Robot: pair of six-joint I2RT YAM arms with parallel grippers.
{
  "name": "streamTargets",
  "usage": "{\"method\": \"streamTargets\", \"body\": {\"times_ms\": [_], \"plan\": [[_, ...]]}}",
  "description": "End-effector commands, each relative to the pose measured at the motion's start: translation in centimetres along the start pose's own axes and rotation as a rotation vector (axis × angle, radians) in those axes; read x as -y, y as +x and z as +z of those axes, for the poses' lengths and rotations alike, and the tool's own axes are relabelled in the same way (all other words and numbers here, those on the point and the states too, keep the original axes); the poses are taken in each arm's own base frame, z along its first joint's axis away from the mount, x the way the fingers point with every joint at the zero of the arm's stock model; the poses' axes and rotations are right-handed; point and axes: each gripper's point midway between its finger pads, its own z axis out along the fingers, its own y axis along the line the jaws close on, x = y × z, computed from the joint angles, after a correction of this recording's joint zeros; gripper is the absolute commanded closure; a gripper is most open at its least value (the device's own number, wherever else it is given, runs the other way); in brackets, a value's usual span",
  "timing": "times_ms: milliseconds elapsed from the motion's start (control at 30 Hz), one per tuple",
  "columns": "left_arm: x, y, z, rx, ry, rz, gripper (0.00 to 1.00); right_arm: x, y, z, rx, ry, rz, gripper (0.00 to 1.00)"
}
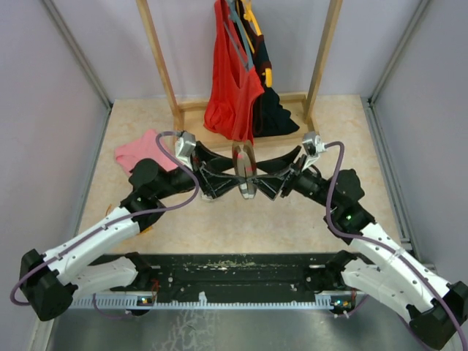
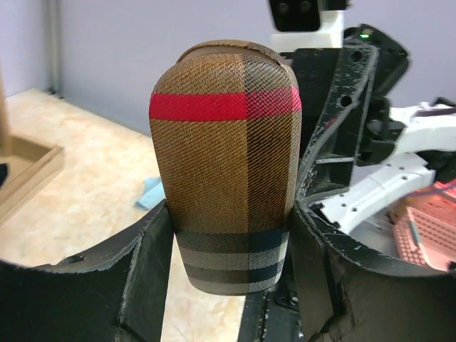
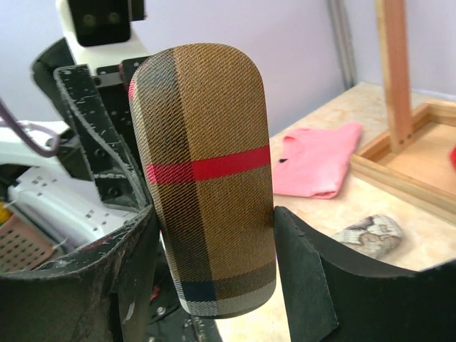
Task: Organize the sunglasses
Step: Open the sunglasses case at the center of the board.
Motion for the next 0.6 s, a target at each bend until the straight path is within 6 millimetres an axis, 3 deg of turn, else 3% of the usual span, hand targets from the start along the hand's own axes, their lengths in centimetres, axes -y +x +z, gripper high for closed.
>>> {"method": "streamTargets", "body": {"times_ms": [0, 300, 500, 567], "plan": [[-2.5, -1.5, 0.4, -0.006, -0.162, 0.065, 1.0, 3.9, -1.0, 0.3, 0.005, 0.22, -0.044, 1.0], [-7.1, -0.3, 0.6, -0.095, -0.4, 0.073, 1.0, 8.8, -0.3, 0.3, -0.078, 0.503, -0.075, 1.0], [-7.5, 0.0, -0.2, -0.083, -0.433, 0.074, 1.0, 8.3, 0.1, 0.3, -0.092, 0.498, -0.104, 1.0], [-6.3, -0.2, -0.2, -0.078, -0.374, 0.083, 1.0, 7.3, -0.7, -0.3, -0.063, 0.466, -0.127, 0.9]]}}
